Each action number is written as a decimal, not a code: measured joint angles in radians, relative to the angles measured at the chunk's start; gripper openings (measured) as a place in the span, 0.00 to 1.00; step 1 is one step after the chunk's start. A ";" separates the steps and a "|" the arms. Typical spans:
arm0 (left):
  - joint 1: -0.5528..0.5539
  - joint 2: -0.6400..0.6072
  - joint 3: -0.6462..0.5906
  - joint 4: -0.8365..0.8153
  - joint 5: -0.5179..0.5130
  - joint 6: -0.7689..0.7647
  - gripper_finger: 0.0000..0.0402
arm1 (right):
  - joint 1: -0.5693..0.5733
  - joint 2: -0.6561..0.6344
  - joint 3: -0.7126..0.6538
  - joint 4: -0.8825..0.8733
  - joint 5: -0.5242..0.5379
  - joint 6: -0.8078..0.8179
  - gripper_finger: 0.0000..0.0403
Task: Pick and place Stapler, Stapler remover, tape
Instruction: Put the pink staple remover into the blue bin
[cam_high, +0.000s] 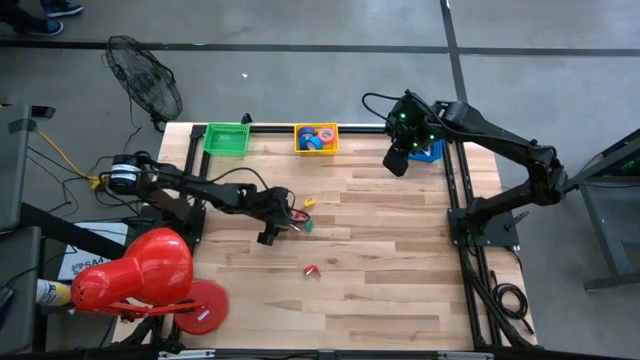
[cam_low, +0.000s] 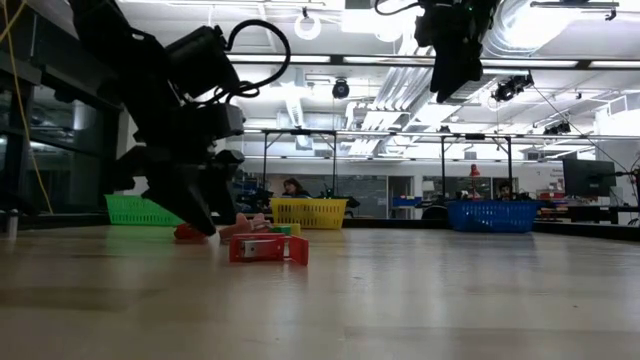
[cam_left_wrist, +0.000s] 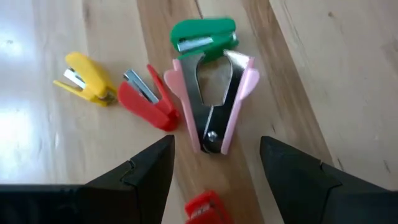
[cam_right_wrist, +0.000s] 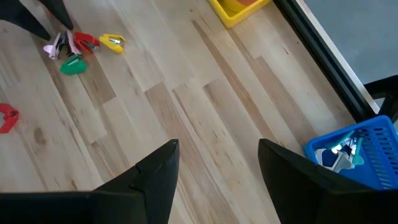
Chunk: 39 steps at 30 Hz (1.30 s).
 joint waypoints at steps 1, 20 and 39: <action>0.000 0.004 0.000 -0.002 0.000 0.005 0.58 | 0.000 0.000 0.000 0.001 0.000 -0.001 0.52; 0.000 0.063 0.001 0.072 0.013 -0.006 0.52 | 0.000 0.000 0.000 0.002 0.000 -0.002 0.52; -0.001 0.039 0.017 0.061 0.135 -0.139 0.20 | 0.031 0.000 0.000 -0.003 -0.010 -0.005 0.52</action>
